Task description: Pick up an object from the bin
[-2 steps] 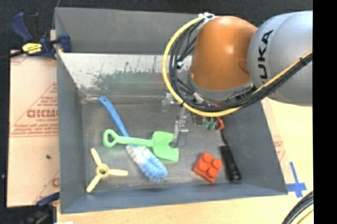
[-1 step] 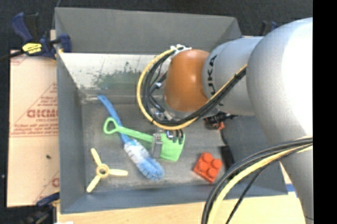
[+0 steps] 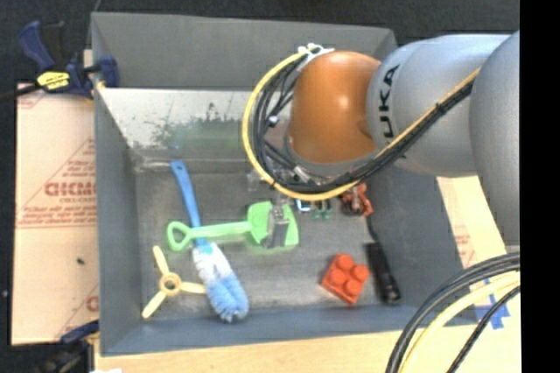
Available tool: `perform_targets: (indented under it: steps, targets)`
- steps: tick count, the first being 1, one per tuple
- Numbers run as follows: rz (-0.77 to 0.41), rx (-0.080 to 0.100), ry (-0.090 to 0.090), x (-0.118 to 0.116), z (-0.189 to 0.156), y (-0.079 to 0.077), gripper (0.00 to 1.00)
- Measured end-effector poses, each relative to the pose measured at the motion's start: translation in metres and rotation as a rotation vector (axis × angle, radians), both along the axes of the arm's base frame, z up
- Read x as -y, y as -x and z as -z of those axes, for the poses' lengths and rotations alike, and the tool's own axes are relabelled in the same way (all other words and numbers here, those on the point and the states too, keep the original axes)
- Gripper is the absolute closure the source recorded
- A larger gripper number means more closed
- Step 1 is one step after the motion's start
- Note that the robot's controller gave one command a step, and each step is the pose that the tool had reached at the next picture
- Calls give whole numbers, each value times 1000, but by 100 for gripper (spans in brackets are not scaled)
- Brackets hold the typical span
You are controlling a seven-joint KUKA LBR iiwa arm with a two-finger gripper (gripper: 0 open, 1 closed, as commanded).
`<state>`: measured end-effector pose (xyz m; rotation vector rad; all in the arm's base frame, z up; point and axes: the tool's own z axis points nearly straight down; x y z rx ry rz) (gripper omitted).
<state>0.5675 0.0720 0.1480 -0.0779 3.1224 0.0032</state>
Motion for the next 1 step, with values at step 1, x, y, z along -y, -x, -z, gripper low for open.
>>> perform_targets:
  steps: [1]
  targets:
    - [155, -28, 1, 3, 73, 2, 0]
